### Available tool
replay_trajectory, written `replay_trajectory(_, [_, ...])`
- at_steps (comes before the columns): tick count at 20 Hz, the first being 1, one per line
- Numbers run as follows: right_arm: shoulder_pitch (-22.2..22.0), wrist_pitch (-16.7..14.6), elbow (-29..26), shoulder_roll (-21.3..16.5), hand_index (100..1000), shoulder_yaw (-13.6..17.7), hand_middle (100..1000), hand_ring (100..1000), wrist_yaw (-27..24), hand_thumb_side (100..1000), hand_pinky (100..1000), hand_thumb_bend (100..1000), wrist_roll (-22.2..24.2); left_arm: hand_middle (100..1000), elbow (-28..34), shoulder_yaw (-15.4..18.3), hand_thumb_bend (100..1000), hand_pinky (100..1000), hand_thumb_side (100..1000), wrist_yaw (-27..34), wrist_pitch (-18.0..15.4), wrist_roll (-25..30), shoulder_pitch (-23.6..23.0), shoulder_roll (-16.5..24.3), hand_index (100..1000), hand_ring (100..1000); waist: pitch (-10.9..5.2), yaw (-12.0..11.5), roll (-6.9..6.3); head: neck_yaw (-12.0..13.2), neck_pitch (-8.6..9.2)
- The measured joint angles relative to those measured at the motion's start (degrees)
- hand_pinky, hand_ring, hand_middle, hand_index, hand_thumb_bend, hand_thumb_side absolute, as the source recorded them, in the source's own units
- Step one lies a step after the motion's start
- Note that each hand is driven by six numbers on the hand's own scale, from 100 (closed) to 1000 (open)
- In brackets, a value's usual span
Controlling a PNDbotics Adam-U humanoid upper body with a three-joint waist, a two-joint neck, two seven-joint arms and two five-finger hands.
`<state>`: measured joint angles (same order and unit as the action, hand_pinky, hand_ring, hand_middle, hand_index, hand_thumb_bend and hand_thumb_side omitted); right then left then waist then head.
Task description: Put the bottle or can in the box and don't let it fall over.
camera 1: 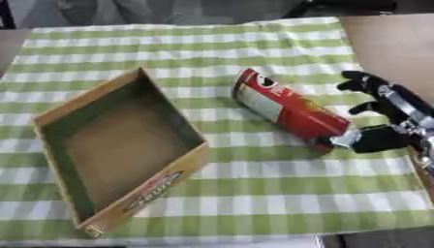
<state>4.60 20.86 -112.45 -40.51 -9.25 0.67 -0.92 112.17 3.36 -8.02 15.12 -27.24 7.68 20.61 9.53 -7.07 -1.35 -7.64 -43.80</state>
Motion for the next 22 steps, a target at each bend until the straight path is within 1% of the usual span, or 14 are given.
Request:
replay_trajectory(12, [1.82, -0.10, 3.52, 0.45, 954, -1.23, 824, 973, 0.07, 110, 726, 708, 0.52, 616, 0.00, -0.02, 100, 536, 706, 0.02, 0.01, 0.02, 0.36, 0.00, 718, 573, 0.04, -0.16, 0.01, -0.10, 0.01])
replay_trajectory(15, [2.05, -0.20, 4.06, 0.45, 954, -1.52, 824, 972, 0.08, 108, 726, 706, 0.88, 616, 0.00, -0.02, 100, 536, 707, 0.23, 0.02, 0.03, 0.40, 0.00, 718, 573, 0.69, -0.25, 0.01, -0.13, 0.02])
replay_trajectory(22, [2.44, -0.41, 4.95, 0.66, 951, -2.42, 809, 959, 0.08, 103, 718, 701, 1.67, 616, 0.00, -0.02, 100, 537, 709, 0.47, 0.03, 0.03, 0.45, 0.00, 718, 572, 0.91, -0.28, 0.01, -0.43, 0.03])
